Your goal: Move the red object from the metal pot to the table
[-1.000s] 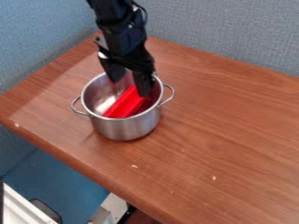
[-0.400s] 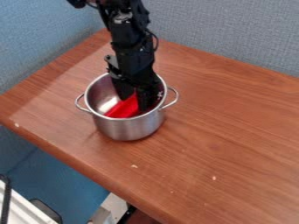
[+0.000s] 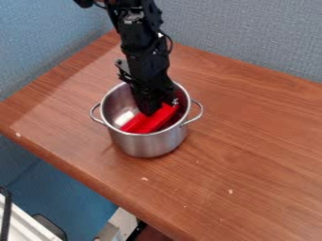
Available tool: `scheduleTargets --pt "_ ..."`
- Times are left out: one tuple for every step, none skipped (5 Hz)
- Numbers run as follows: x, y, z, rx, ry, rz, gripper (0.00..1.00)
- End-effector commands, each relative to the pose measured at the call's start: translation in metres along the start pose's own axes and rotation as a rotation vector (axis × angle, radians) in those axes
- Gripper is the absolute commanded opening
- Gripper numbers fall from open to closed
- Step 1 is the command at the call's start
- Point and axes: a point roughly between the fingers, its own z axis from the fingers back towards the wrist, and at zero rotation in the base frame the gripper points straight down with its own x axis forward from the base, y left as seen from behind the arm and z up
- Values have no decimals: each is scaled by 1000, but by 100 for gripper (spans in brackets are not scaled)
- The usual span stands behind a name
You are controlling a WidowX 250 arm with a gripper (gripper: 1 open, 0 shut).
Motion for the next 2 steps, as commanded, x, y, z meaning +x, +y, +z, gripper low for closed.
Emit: scheduleTargets --pt "4 0 28 5 -88 -5 0" --pt "4 -1 55 28 -156 -15 0"
